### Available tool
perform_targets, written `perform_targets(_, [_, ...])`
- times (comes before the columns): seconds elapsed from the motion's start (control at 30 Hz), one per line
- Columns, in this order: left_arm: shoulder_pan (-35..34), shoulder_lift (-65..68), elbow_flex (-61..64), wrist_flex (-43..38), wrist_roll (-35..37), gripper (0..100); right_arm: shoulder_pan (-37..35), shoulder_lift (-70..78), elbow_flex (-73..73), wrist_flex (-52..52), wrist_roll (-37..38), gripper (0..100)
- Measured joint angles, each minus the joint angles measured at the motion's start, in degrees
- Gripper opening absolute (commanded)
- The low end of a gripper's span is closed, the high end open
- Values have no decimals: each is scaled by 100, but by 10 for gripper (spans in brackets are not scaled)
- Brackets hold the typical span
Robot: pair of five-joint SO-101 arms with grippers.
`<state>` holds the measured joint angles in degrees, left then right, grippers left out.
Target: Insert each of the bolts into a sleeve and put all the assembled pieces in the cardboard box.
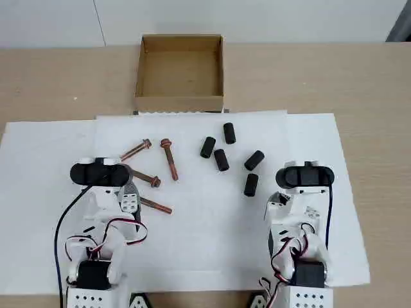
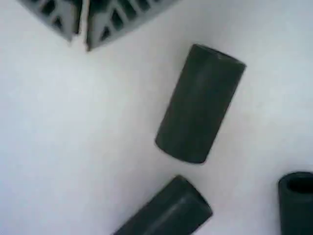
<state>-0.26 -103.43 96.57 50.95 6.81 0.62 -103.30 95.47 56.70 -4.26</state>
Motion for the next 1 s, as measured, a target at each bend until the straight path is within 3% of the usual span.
perform_targets(0.37, [158, 0, -624, 26, 0, 6, 0, 0, 0, 0, 0, 3])
perform_targets(0.7, [62, 0, -2259, 1231, -738, 6, 0, 0, 0, 0, 0, 3])
perform_targets(1.0, [-800, 123, -2637, 1635, -782, 6, 0, 0, 0, 0, 0, 3])
